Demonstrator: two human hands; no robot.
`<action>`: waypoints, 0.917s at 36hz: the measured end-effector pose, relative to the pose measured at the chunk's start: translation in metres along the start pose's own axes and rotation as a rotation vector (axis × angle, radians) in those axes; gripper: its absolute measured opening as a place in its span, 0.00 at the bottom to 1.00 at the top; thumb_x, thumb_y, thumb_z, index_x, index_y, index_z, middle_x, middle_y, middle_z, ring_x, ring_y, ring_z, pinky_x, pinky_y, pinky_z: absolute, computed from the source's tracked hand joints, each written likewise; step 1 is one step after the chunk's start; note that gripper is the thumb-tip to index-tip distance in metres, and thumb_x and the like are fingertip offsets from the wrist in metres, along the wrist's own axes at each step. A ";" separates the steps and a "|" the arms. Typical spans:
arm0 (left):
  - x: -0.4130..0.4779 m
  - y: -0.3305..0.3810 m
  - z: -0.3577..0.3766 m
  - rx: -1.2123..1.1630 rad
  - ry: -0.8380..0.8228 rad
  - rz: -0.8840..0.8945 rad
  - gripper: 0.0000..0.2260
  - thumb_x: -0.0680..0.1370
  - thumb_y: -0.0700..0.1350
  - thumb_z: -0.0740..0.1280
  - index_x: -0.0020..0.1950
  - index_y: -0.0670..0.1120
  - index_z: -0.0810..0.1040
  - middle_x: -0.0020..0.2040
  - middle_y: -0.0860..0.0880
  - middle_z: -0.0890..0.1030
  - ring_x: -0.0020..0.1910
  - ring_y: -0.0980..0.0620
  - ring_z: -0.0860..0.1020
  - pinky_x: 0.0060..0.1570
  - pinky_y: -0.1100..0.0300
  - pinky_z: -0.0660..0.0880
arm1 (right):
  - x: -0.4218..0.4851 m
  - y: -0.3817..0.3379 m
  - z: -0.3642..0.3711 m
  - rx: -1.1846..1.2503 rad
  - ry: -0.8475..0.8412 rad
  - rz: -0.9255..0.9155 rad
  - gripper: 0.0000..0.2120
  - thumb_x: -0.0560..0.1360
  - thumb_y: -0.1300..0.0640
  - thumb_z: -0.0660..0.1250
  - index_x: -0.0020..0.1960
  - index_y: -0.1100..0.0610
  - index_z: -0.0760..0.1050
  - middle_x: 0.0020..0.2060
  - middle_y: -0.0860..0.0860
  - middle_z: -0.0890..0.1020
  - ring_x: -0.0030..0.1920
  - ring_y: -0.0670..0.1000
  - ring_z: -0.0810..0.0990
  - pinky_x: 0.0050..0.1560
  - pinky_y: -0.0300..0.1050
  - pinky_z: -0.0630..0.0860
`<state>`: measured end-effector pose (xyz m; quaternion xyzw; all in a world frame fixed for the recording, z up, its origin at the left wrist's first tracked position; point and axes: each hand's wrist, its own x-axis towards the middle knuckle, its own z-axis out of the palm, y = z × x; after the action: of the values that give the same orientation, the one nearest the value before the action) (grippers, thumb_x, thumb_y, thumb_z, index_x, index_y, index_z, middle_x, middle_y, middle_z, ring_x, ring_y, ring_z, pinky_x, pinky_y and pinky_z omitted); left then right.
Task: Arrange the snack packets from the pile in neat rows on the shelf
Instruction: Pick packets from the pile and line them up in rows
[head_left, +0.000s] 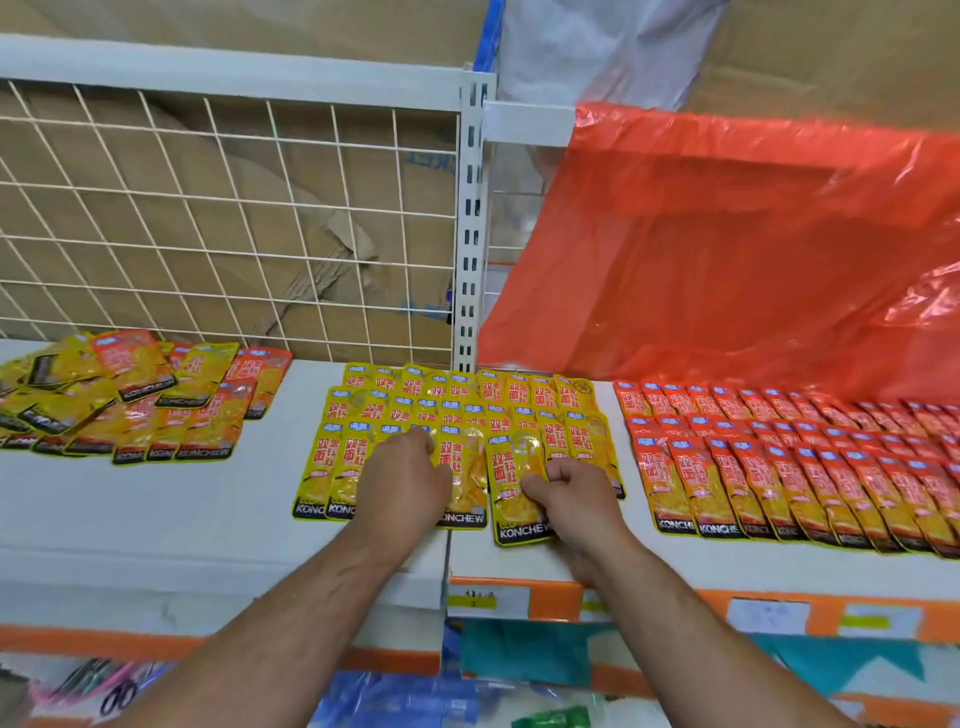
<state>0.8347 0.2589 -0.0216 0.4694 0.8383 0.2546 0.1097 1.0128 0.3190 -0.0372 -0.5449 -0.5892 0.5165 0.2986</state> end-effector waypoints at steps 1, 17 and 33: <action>-0.001 -0.001 0.000 0.020 0.004 0.019 0.06 0.74 0.46 0.67 0.49 0.46 0.77 0.42 0.50 0.78 0.41 0.49 0.75 0.40 0.55 0.74 | 0.000 -0.001 0.000 -0.004 0.007 0.009 0.26 0.74 0.60 0.72 0.30 0.51 0.56 0.29 0.50 0.58 0.33 0.51 0.61 0.40 0.45 0.58; 0.007 -0.040 -0.010 0.224 0.106 0.422 0.23 0.72 0.59 0.64 0.63 0.49 0.80 0.60 0.49 0.81 0.61 0.44 0.77 0.60 0.45 0.72 | -0.002 -0.023 0.034 -0.340 0.224 0.071 0.19 0.70 0.55 0.73 0.30 0.54 0.64 0.26 0.50 0.71 0.30 0.53 0.70 0.33 0.45 0.65; 0.000 -0.044 -0.011 0.229 -0.041 0.438 0.25 0.74 0.62 0.59 0.68 0.55 0.76 0.68 0.53 0.76 0.70 0.47 0.69 0.71 0.45 0.62 | -0.007 -0.039 0.039 -0.806 0.281 0.051 0.12 0.71 0.45 0.70 0.43 0.55 0.76 0.39 0.50 0.80 0.41 0.56 0.78 0.35 0.44 0.68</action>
<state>0.7982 0.2365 -0.0356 0.6544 0.7375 0.1661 0.0148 0.9655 0.3065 -0.0106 -0.6974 -0.6840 0.1728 0.1262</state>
